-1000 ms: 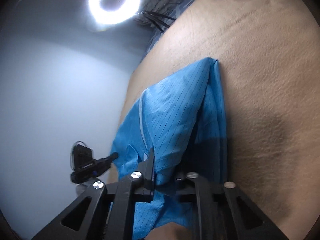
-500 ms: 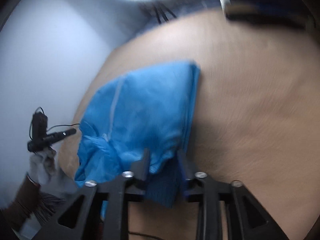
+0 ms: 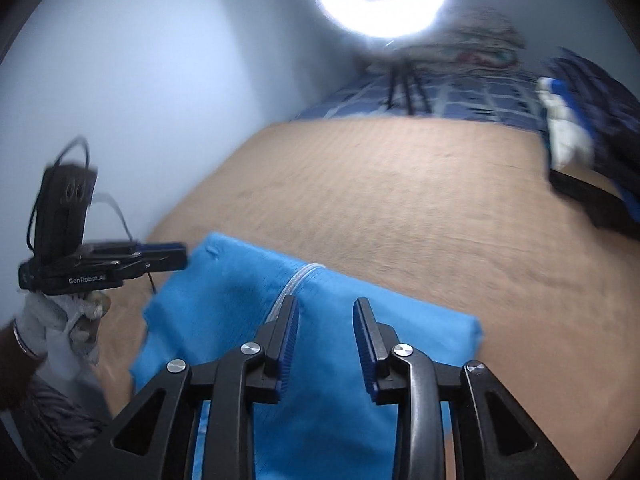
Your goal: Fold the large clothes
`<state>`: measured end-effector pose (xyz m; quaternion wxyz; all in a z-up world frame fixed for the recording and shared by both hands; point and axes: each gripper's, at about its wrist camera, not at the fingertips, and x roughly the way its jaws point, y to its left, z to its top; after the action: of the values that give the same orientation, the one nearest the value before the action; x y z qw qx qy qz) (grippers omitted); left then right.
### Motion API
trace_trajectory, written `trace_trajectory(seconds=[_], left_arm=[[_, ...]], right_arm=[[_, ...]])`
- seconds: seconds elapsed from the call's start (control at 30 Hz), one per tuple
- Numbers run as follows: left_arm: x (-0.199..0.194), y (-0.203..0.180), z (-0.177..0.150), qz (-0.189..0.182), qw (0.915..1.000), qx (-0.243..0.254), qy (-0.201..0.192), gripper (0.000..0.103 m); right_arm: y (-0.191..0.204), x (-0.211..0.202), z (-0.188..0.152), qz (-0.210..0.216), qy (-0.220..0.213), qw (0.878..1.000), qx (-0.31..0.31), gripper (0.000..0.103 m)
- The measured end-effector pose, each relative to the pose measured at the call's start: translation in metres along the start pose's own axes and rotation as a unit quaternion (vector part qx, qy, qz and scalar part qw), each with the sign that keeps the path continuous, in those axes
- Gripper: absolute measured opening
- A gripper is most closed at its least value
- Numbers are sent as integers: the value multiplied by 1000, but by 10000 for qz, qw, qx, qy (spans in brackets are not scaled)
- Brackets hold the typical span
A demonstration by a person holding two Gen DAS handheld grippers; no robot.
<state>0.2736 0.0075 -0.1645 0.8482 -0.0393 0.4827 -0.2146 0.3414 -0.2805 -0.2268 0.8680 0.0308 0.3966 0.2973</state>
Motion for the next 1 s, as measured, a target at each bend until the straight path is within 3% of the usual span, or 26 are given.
trace_trajectory(seconds=[0.13, 0.2, 0.33, 0.4, 0.47, 0.57, 0.67, 0.73, 0.83, 0.93, 1.0], left_arm=[[41, 17, -25, 54, 9990, -19, 444, 20], [40, 21, -34, -73, 9997, 16, 228, 20], [20, 27, -35, -156, 9996, -97, 203, 20], [-3, 28, -39, -166, 9998, -102, 8, 20], [-18, 23, -47, -217, 9998, 20, -25, 20], [-20, 16, -62, -135, 9993, 314, 133, 20], [-7, 21, -79, -11, 9984, 362, 434, 20], [-5, 22, -83, -24, 9986, 291, 433, 20], [-5, 21, -84, -17, 9986, 297, 446, 20], [-4, 20, -86, 9, 9983, 373, 441, 20], [-2, 22, -86, 5, 9984, 366, 433, 20]], right_arm=[[0, 46, -16, -69, 675, 9975, -204, 21], [-2, 61, -35, -127, 903, 9955, -266, 21], [-8, 36, -35, 64, 835, 9964, -158, 24], [-24, 8, -36, 279, 494, 9983, 129, 41], [-55, -19, -43, 561, 203, 9954, 746, 48], [-102, -30, -63, 941, 122, 9814, 1671, 48], [-130, -22, -78, 1314, 122, 9666, 2198, 48], [-137, -11, -83, 1720, 177, 9536, 2465, 48], [-136, 5, -87, 2010, 315, 9428, 2641, 46], [-139, 10, -89, 2351, 193, 9319, 2756, 47], [-149, 7, -92, 2549, 8, 9179, 3042, 52]])
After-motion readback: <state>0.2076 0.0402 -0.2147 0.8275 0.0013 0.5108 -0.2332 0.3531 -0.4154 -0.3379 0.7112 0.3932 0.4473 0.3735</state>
